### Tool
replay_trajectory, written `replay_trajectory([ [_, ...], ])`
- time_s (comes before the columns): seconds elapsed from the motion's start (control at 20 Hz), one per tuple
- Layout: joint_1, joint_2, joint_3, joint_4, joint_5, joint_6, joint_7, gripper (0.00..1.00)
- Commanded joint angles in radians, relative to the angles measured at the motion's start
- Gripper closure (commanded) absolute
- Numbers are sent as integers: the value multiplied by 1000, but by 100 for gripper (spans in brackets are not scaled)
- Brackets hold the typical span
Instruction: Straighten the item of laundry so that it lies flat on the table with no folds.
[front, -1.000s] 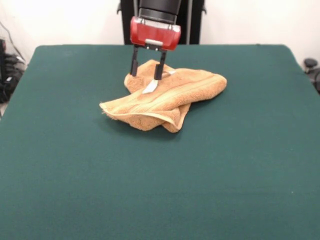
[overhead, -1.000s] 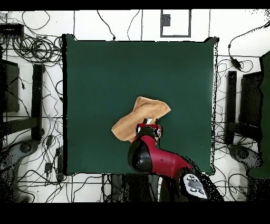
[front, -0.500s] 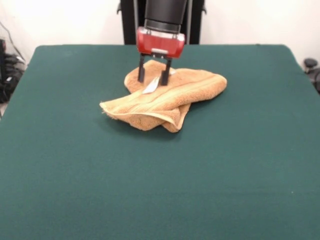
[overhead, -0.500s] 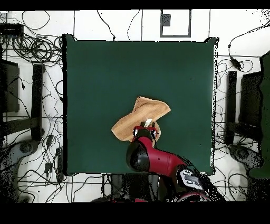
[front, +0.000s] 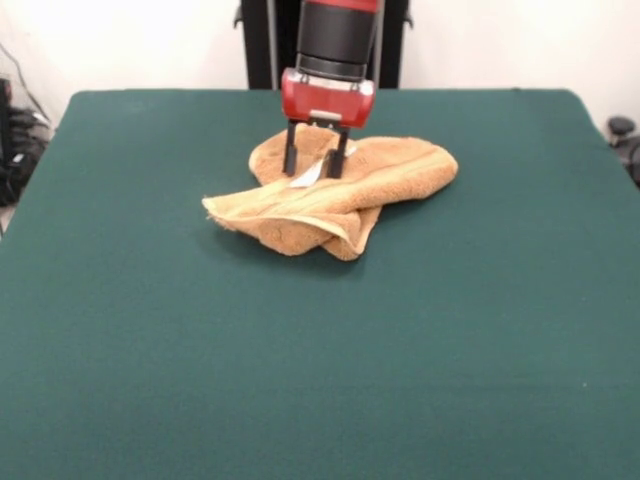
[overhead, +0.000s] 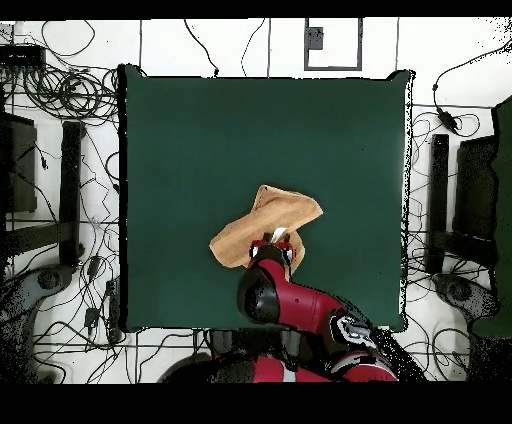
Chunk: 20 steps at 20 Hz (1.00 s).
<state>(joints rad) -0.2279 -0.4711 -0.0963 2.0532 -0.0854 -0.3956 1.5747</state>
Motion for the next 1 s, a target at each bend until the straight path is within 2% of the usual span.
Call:
replay_trajectory([
  [0.05, 51, 55, 115, -23, 64, -10, 264, 0],
  [0.1, 58, 55, 107, -27, 61, -14, 255, 100],
  [0.3, 59, 53, 104, -37, 41, -8, 233, 100],
  [0.55, 68, 29, 90, -30, 66, 44, 230, 100],
  [0.7, 72, -32, 94, 5, 108, 116, 251, 100],
  [0.85, 65, -144, 109, 62, 143, 201, 274, 100],
  [1.0, 99, -256, 77, 85, 174, 325, 246, 100],
])
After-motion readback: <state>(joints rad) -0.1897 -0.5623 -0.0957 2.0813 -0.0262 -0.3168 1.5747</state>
